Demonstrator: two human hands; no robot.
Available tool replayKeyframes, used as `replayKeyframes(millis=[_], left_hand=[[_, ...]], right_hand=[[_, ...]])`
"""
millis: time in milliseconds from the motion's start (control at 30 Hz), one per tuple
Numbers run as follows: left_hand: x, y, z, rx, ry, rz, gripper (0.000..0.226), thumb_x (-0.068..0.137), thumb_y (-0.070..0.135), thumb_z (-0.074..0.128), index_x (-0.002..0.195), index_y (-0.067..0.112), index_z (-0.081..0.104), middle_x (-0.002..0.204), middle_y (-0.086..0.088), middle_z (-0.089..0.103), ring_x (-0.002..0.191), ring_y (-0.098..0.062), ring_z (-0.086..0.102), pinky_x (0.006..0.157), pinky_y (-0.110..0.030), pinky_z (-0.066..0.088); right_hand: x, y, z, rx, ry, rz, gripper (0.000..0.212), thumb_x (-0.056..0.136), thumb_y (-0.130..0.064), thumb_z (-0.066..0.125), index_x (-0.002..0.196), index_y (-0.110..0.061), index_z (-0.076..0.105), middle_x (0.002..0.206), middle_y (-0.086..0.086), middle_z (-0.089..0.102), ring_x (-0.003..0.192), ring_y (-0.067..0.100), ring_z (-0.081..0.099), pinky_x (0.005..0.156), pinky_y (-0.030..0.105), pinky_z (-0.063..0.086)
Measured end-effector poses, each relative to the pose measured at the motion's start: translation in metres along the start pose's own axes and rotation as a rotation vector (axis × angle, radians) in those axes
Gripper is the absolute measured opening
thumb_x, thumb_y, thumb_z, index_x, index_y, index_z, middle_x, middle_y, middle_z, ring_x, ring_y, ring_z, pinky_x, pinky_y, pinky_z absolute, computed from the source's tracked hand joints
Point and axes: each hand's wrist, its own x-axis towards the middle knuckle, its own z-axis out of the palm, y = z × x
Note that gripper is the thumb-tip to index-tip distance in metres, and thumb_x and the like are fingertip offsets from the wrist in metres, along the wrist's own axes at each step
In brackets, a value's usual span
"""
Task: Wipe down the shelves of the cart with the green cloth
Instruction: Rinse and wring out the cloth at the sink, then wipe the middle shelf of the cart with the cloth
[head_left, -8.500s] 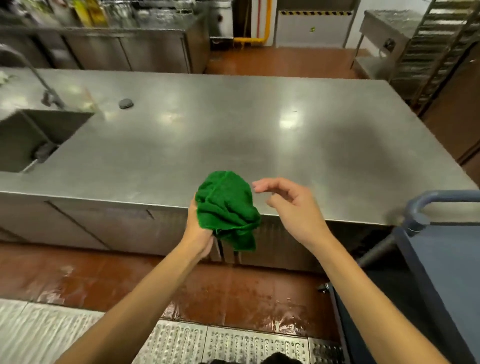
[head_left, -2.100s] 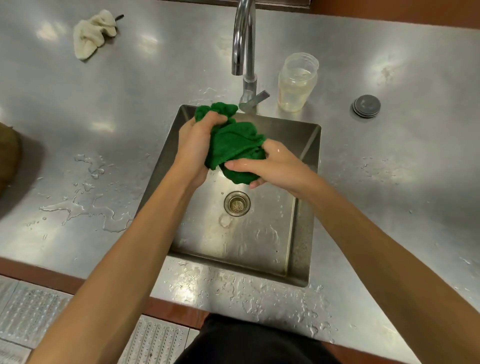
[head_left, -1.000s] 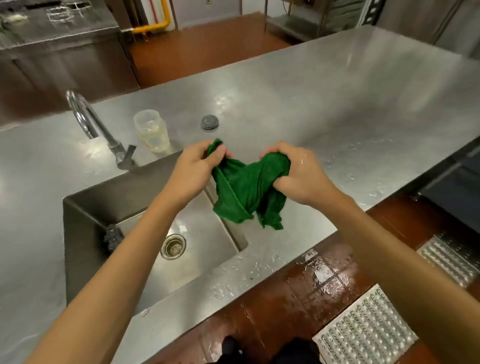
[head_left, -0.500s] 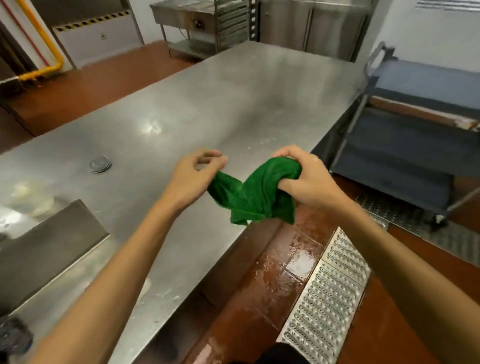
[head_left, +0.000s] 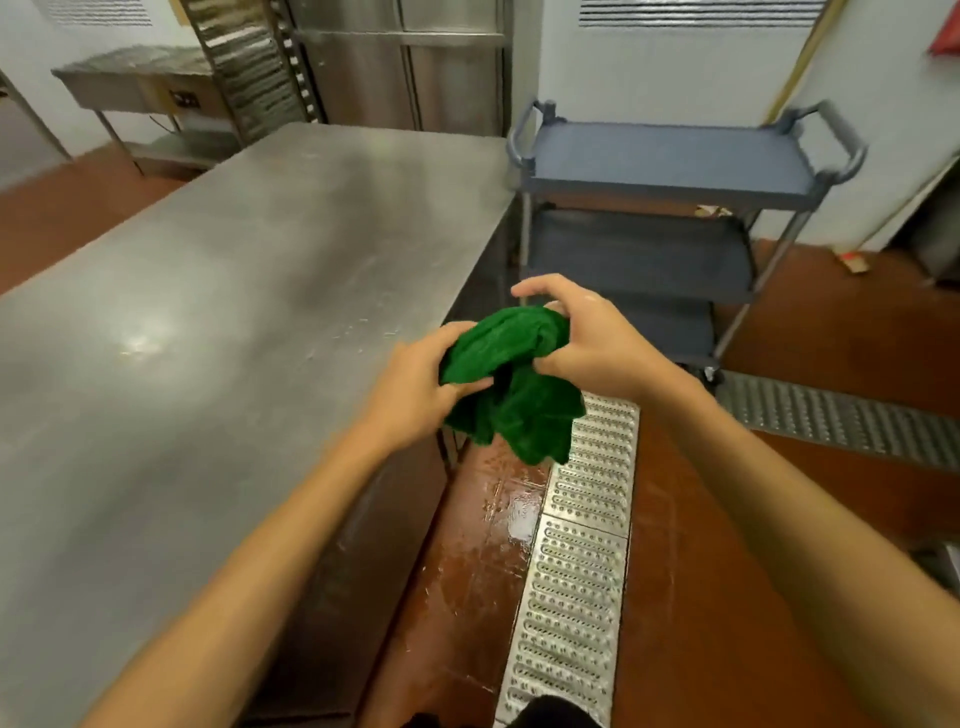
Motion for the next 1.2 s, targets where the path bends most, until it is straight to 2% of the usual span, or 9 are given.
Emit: replayKeyframes(millis=[100, 233, 333, 400, 600, 733, 900, 1067, 1200], left_hand=[[0.035, 0.001, 0.012, -0.014, -0.029, -0.044, 0.043, 0.09, 0.014, 0.065, 0.127, 0.03, 0.05, 0.082, 0.014, 0.065, 0.072, -0.002, 0.058, 0.062, -0.012, 0.038], [0.083, 0.005, 0.031, -0.033, -0.125, -0.035, 0.006, 0.09, 0.015, 0.057, 0.094, 0.019, 0.061, 0.077, 0.008, 0.062, 0.071, 0.002, 0.054, 0.063, -0.017, 0.038], [0.126, 0.004, 0.048, -0.049, -0.171, -0.024, 0.035, 0.085, 0.036, 0.05, 0.083, 0.004, 0.064, 0.084, -0.012, 0.065, 0.081, -0.017, 0.056, 0.077, -0.037, 0.041], [0.155, -0.002, 0.058, -0.159, -0.227, -0.083, 0.041, 0.082, 0.041, 0.049, 0.089, 0.006, 0.068, 0.091, -0.013, 0.07, 0.092, -0.03, 0.063, 0.089, -0.045, 0.048], [0.236, -0.013, 0.095, -0.328, -0.401, -0.107, 0.04, 0.079, 0.037, 0.052, 0.094, 0.006, 0.073, 0.094, -0.013, 0.075, 0.097, -0.029, 0.07, 0.094, -0.049, 0.052], [0.299, -0.023, 0.103, -0.481, -0.43, -0.155, 0.028, 0.087, 0.029, 0.056, 0.069, 0.015, 0.073, 0.07, 0.005, 0.072, 0.073, -0.01, 0.065, 0.081, -0.037, 0.049], [0.359, -0.042, 0.105, -0.56, -0.492, -0.138, 0.047, 0.098, 0.014, 0.049, 0.064, 0.03, 0.079, 0.073, 0.011, 0.075, 0.074, 0.001, 0.067, 0.073, -0.017, 0.051], [0.414, -0.062, 0.112, -0.498, -0.462, -0.204, 0.033, 0.094, 0.022, 0.057, 0.069, 0.017, 0.079, 0.076, 0.002, 0.077, 0.076, -0.01, 0.072, 0.08, -0.038, 0.053], [0.455, -0.083, 0.13, -0.419, -0.496, -0.289, 0.039, 0.082, 0.042, 0.062, 0.085, 0.005, 0.075, 0.084, -0.009, 0.077, 0.078, -0.021, 0.073, 0.087, -0.046, 0.055]], right_hand=[[0.001, 0.029, -0.027, -0.096, 0.064, 0.077, 0.07, 0.074, 0.008, 0.06, 0.127, -0.036, 0.049, 0.119, 0.005, 0.059, 0.094, 0.017, 0.062, 0.064, 0.038, 0.058], [0.008, 0.059, -0.049, -0.205, 0.241, 0.103, 0.046, 0.07, 0.007, 0.052, 0.103, -0.024, 0.062, 0.099, -0.002, 0.064, 0.09, 0.018, 0.059, 0.063, 0.02, 0.045], [0.023, 0.082, -0.077, -0.343, 0.455, 0.122, 0.033, 0.074, 0.006, 0.049, 0.076, -0.02, 0.07, 0.084, 0.001, 0.064, 0.077, 0.016, 0.053, 0.071, 0.024, 0.04], [0.035, 0.095, -0.1, -0.307, 0.514, 0.177, 0.038, 0.075, 0.006, 0.047, 0.059, -0.026, 0.062, 0.067, 0.0, 0.064, 0.062, 0.016, 0.053, 0.062, 0.026, 0.04], [0.078, 0.129, -0.111, -0.243, 0.089, 0.331, 0.019, 0.083, -0.032, 0.058, 0.098, -0.031, 0.068, 0.09, -0.012, 0.07, 0.079, 0.002, 0.064, 0.069, 0.029, 0.052], [0.117, 0.153, -0.09, -0.182, -0.134, 0.401, 0.055, 0.071, -0.06, 0.066, 0.121, -0.037, 0.057, 0.115, -0.013, 0.065, 0.1, 0.005, 0.062, 0.086, 0.029, 0.053], [0.172, 0.186, -0.086, -0.111, 0.095, 0.359, 0.031, 0.084, -0.033, 0.074, 0.112, -0.026, 0.062, 0.109, -0.008, 0.068, 0.103, 0.012, 0.062, 0.088, 0.035, 0.054], [0.206, 0.224, -0.125, -0.124, 0.26, 0.444, 0.027, 0.08, -0.041, 0.078, 0.088, -0.023, 0.06, 0.088, -0.004, 0.065, 0.079, 0.007, 0.059, 0.06, 0.017, 0.042], [0.233, 0.259, -0.154, -0.062, 0.42, 0.45, 0.018, 0.09, -0.034, 0.067, 0.085, -0.02, 0.057, 0.081, 0.001, 0.063, 0.077, 0.017, 0.059, 0.067, 0.034, 0.043]])
